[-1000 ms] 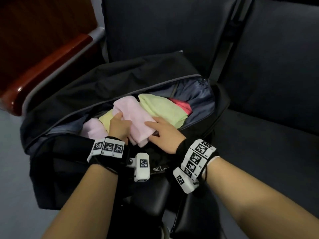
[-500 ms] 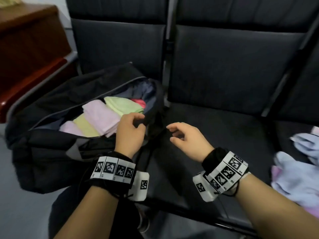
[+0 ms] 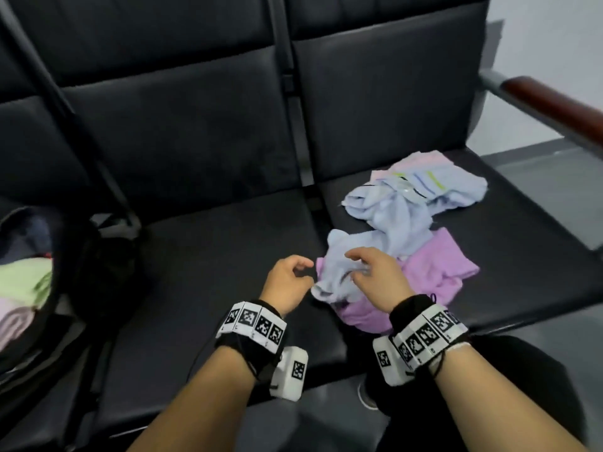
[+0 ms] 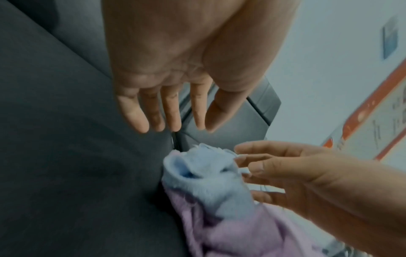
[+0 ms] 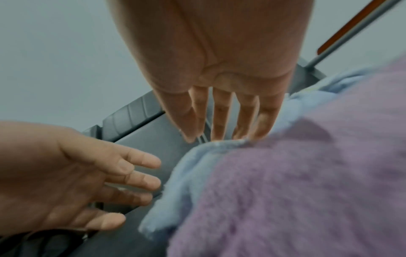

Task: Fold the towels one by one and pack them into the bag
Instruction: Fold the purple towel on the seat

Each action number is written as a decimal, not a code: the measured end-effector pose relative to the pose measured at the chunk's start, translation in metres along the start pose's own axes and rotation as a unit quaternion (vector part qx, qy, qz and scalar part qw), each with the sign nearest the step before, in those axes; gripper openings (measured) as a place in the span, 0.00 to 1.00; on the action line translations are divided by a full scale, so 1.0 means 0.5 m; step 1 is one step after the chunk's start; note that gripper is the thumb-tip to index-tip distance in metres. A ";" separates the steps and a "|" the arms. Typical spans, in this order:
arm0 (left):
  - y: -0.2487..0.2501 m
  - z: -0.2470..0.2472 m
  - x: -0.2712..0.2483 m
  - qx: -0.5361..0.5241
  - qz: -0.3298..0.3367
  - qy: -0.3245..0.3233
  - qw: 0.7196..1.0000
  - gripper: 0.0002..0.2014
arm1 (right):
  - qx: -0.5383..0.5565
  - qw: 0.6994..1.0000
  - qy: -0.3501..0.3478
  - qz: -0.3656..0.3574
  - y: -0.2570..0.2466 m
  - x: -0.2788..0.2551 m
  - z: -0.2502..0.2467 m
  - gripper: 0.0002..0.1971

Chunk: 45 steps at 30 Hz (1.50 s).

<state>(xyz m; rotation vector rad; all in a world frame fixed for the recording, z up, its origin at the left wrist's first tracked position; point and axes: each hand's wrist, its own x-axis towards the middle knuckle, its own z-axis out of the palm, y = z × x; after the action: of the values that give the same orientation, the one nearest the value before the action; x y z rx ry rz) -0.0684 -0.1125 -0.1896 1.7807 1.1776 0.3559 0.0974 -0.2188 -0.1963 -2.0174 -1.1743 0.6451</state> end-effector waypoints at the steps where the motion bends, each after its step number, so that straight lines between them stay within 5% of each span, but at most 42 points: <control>1: 0.001 0.020 0.005 0.009 0.002 -0.015 1.000 0.13 | 0.008 1.000 -0.015 0.005 0.016 0.000 -0.002 0.22; 6: -0.019 0.076 0.024 0.077 -0.003 -0.066 0.995 0.23 | -0.059 0.996 -0.056 -0.028 0.054 0.019 0.017 0.25; 11: -0.037 0.100 0.034 0.127 -0.005 -0.055 0.990 0.21 | -0.123 0.989 -0.083 0.003 0.067 0.047 0.023 0.23; 15: -0.038 0.112 0.040 0.062 -0.010 -0.023 0.998 0.12 | -0.109 0.990 -0.081 0.028 0.069 0.058 0.004 0.08; 19: -0.019 0.119 0.049 -0.029 -0.006 0.005 1.000 0.07 | -0.082 0.994 -0.070 0.036 0.073 0.060 -0.013 0.04; 26: 0.005 0.109 0.048 -0.160 0.033 0.016 0.987 0.10 | -0.114 0.978 -0.173 0.021 0.071 0.055 0.001 0.37; 30: -0.010 0.110 0.037 -0.140 -0.005 -0.013 0.990 0.15 | -0.174 0.972 -0.158 0.010 0.078 0.057 0.013 0.16; 35: -0.032 0.115 0.024 0.039 -0.010 -0.071 0.997 0.28 | -0.015 0.997 -0.061 0.051 0.094 0.065 -0.006 0.08; 39: -0.024 0.123 0.026 0.071 -0.030 -0.120 0.990 0.45 | 0.073 0.994 -0.023 0.074 0.099 0.068 -0.023 0.05; 45: 0.009 0.163 0.026 -0.019 0.005 -0.113 0.993 0.20 | 0.266 0.956 0.035 0.123 0.088 0.065 -0.032 0.07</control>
<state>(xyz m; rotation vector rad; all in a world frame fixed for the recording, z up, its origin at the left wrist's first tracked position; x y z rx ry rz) -0.0057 -0.1463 -0.2311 1.7433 0.9955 0.1765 0.1473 -0.2101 -0.2227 -1.7105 -0.6186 0.8951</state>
